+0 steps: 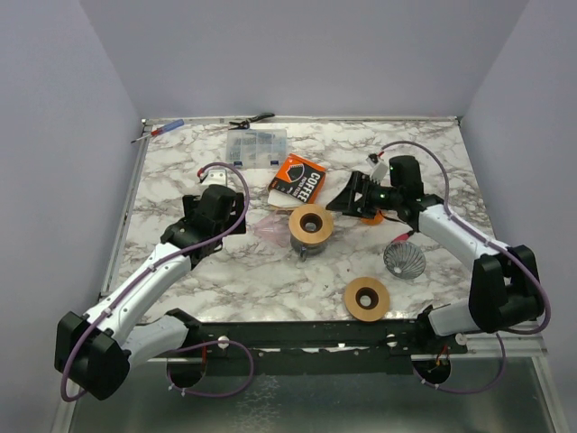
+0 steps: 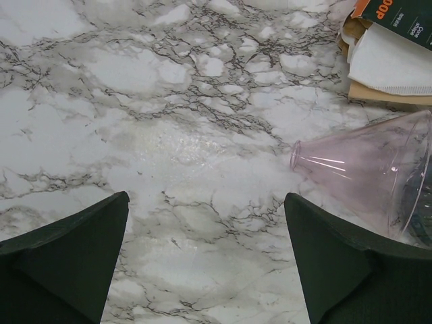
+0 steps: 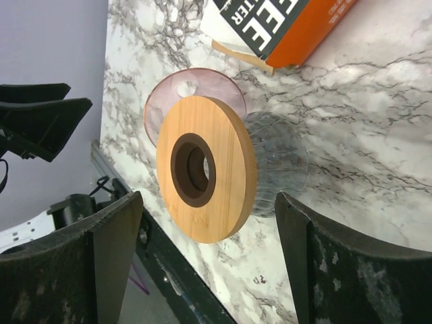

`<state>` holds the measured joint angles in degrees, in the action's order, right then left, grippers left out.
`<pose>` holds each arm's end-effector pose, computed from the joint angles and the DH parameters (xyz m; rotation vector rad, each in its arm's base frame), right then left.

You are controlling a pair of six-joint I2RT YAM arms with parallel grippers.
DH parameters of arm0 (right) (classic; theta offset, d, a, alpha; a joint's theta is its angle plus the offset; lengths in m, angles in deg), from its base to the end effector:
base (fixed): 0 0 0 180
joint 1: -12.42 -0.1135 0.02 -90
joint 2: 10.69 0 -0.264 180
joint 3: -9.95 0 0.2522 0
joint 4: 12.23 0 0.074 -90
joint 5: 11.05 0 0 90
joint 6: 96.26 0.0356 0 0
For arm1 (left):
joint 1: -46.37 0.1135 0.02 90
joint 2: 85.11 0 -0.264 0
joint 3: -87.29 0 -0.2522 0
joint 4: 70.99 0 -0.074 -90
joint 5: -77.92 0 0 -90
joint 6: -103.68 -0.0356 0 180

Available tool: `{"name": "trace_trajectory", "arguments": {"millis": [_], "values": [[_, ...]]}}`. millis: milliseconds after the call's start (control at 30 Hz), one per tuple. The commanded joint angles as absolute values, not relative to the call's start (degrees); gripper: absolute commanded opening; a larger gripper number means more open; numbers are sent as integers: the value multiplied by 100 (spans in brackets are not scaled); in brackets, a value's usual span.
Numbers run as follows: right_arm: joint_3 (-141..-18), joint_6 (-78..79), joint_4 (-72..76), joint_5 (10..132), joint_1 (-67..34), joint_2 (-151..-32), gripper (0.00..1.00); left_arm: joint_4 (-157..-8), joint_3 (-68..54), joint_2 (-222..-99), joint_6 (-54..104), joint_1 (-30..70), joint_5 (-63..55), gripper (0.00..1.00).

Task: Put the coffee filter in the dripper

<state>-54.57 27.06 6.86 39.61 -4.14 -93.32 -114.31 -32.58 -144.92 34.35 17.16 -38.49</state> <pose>0.2876 0.1091 0.2355 -0.0684 2.3283 1.2234 0.1970 -0.0920 0.2709 -0.0605 2.2279 0.0652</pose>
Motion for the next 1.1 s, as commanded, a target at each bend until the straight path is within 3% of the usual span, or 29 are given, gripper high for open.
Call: {"name": "trace_trajectory", "arguments": {"millis": [0,600,933,1067], "values": [[-5644,2273,1299,4547,-417,-8999,83,-11490,-3167,-14373,3371,1741,-3824,99],[-5691,1519,3346,6071,-419,-7735,84,-11384,-3225,-14284,3382,1738,-3534,99],[-5229,1729,3308,6116,-413,-7304,84,-10440,-3397,-14635,4276,1736,-1935,99],[-5151,1752,3213,6014,-412,-7264,84,-10289,-3189,-15185,4401,1690,-1666,92]]}}
